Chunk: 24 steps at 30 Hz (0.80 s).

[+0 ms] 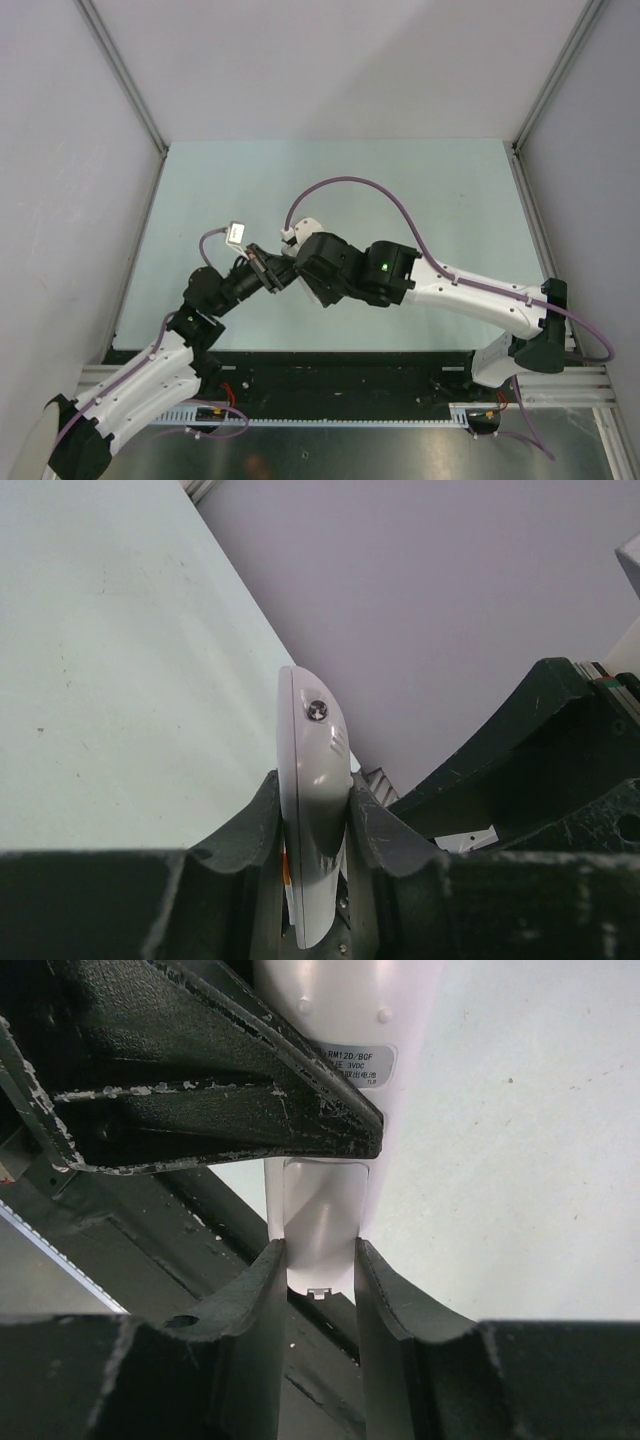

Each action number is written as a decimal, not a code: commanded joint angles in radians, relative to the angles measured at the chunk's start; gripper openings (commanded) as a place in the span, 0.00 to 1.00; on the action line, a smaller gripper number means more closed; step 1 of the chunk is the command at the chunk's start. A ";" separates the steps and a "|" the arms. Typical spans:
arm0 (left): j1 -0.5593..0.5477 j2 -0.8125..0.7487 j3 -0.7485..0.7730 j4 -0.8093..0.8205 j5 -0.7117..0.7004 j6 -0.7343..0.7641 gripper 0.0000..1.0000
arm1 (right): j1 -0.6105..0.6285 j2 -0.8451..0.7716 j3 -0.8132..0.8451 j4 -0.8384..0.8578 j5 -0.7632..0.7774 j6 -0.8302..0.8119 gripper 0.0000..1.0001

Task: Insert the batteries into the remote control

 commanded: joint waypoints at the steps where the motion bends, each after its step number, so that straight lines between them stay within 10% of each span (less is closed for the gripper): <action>1: -0.016 -0.029 0.012 0.069 0.053 -0.017 0.00 | 0.006 0.019 0.042 0.022 0.049 -0.020 0.00; 24: -0.043 -0.045 0.013 0.069 0.059 -0.030 0.00 | 0.011 0.025 0.059 0.045 0.100 -0.029 0.00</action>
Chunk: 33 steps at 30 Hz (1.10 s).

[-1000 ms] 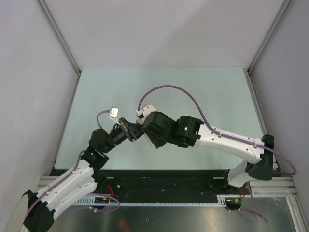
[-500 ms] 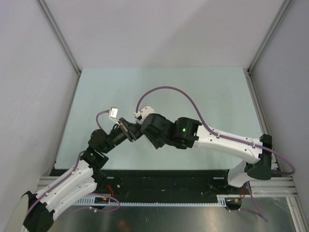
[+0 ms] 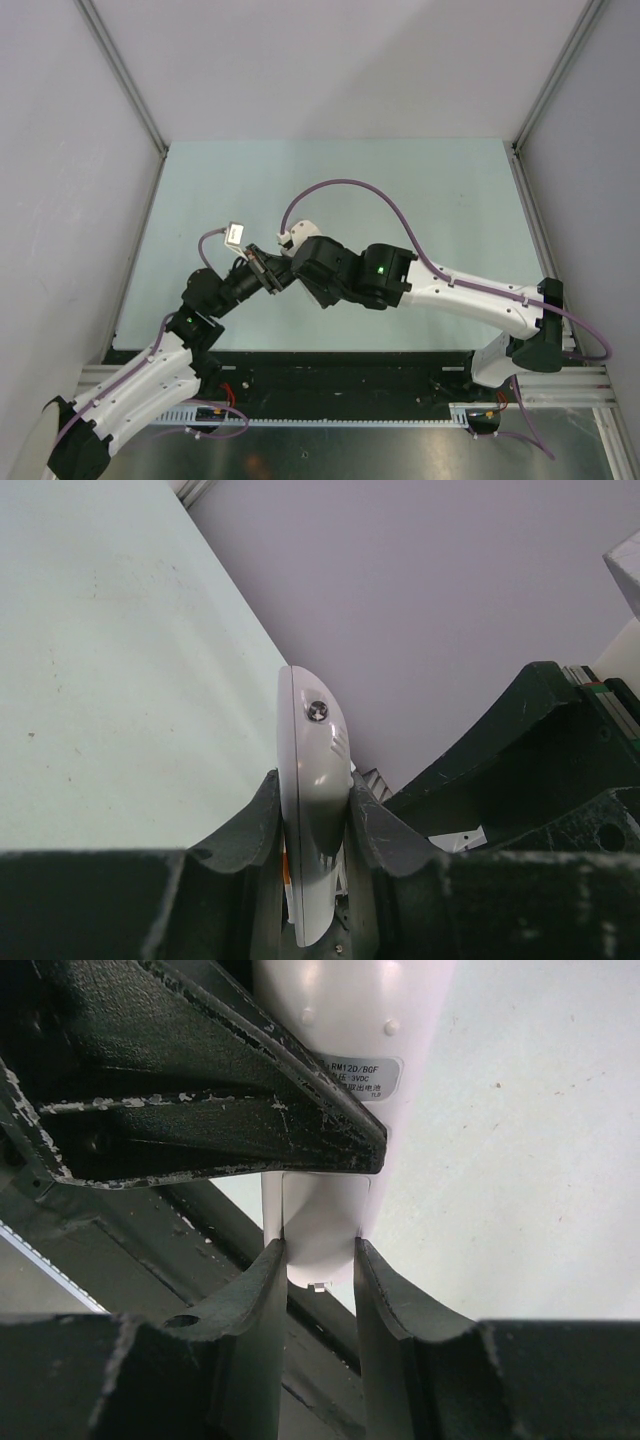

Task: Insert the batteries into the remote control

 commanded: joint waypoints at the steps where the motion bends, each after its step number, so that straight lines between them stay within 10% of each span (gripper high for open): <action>1: -0.031 -0.025 0.013 0.069 0.065 -0.027 0.00 | -0.010 0.005 0.045 0.052 0.056 -0.012 0.00; 17: -0.053 -0.040 0.018 0.095 0.065 -0.092 0.00 | -0.025 -0.010 0.014 0.097 0.064 0.004 0.01; 33: -0.053 -0.030 0.018 0.098 0.042 -0.113 0.00 | -0.033 -0.041 -0.006 0.095 0.084 0.027 0.31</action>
